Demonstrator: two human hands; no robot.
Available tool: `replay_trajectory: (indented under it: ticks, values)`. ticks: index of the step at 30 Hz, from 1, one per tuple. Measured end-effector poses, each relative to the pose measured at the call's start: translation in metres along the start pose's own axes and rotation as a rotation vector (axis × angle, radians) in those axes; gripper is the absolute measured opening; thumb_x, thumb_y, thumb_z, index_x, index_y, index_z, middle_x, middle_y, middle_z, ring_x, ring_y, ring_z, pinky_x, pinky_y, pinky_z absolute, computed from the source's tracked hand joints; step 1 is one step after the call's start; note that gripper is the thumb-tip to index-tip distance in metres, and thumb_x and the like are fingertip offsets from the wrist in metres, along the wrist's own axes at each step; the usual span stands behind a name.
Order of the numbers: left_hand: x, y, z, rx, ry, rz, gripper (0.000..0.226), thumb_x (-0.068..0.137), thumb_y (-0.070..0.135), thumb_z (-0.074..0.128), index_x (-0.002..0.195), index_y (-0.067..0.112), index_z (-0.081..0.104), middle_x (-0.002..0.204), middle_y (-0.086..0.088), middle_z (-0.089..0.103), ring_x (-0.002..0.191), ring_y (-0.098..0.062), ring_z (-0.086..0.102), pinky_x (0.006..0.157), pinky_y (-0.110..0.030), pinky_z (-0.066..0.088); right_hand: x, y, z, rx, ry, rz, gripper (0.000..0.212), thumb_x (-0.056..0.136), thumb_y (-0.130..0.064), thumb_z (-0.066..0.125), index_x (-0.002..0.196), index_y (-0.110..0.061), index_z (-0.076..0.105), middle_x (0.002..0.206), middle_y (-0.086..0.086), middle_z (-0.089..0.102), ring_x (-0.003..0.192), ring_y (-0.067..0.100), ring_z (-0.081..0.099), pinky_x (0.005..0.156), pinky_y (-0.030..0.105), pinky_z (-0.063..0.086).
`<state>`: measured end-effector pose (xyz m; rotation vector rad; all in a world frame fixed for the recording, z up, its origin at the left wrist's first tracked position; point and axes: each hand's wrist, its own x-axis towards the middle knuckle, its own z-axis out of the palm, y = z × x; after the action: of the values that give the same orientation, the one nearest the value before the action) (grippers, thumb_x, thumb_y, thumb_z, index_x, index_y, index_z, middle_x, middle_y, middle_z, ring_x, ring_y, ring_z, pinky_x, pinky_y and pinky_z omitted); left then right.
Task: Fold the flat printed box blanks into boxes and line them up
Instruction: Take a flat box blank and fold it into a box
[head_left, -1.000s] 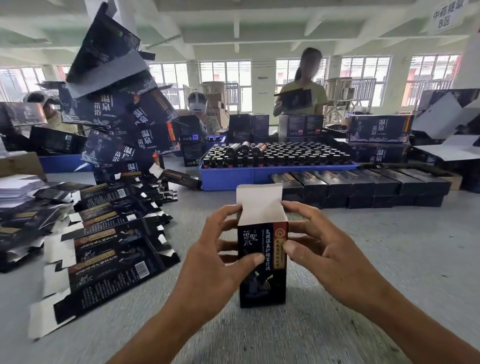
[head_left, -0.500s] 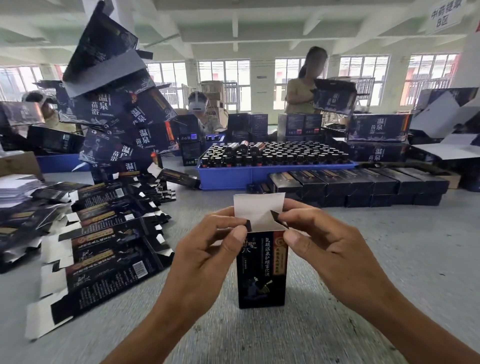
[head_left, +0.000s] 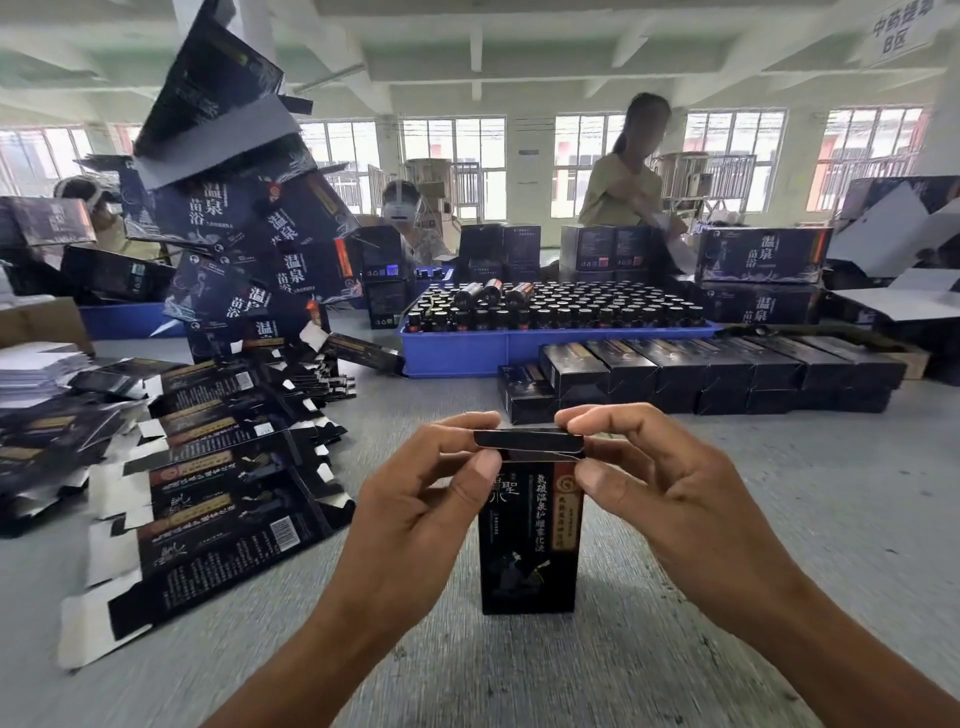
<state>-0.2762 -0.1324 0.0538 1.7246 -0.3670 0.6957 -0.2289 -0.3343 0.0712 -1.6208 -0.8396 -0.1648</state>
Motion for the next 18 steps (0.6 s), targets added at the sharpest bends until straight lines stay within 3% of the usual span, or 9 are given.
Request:
replay_trajectory:
  ticks: [3, 6, 12, 14, 18]
  values:
    - [-0.0018, 0.0008, -0.001, -0.034, -0.003, -0.02, 0.018, 0.096, 0.029, 0.063, 0.11, 0.019, 0.07, 0.126, 0.012, 0.068, 0.114, -0.014, 0.067, 0.087, -0.021, 0.054, 0.0007, -0.0004, 0.0013, 0.037, 0.02, -0.01, 0.022, 0.084, -0.029, 0.069, 0.101, -0.044, 0.069, 0.115, -0.021, 0.071, 0.112, -0.001, 0.065, 0.08, 0.007, 0.05]
    - [-0.0031, 0.0034, -0.0008, -0.057, -0.007, -0.032, 0.02, 0.092, 0.042, 0.066, 0.108, 0.031, 0.07, 0.128, 0.013, 0.066, 0.116, -0.011, 0.065, 0.089, -0.023, 0.055, 0.0007, 0.0011, 0.0022, 0.036, 0.069, -0.009, 0.023, 0.08, -0.044, 0.068, 0.103, -0.041, 0.07, 0.113, -0.018, 0.073, 0.109, 0.003, 0.068, 0.087, 0.013, 0.053]
    - [-0.004, 0.0024, 0.0057, -0.047, 0.074, -0.007, 0.015, 0.095, 0.034, 0.063, 0.098, 0.022, 0.07, 0.126, 0.013, 0.068, 0.111, -0.012, 0.068, 0.087, -0.023, 0.056, 0.0001, 0.0003, 0.0041, -0.003, 0.101, -0.003, 0.02, 0.08, -0.039, 0.066, 0.099, -0.041, 0.071, 0.111, -0.023, 0.072, 0.107, -0.002, 0.067, 0.083, 0.009, 0.051]
    - [-0.0038, 0.0019, 0.0056, -0.056, 0.084, -0.017, 0.009, 0.09, 0.032, 0.064, 0.097, 0.027, 0.065, 0.124, 0.012, 0.07, 0.108, -0.013, 0.07, 0.086, -0.024, 0.057, 0.0001, -0.0005, 0.0042, 0.003, 0.107, -0.003, 0.019, 0.08, -0.038, 0.066, 0.098, -0.041, 0.071, 0.109, -0.023, 0.072, 0.106, -0.003, 0.067, 0.082, 0.008, 0.051]
    - [-0.0031, 0.0016, 0.0028, -0.049, 0.065, 0.005, 0.029, 0.092, 0.03, 0.065, 0.119, 0.037, 0.059, 0.121, 0.013, 0.07, 0.104, -0.013, 0.07, 0.082, -0.018, 0.055, -0.0003, 0.0013, 0.0045, -0.002, 0.107, -0.009, 0.016, 0.086, -0.03, 0.066, 0.098, -0.038, 0.072, 0.112, -0.023, 0.071, 0.106, -0.002, 0.067, 0.081, 0.009, 0.051]
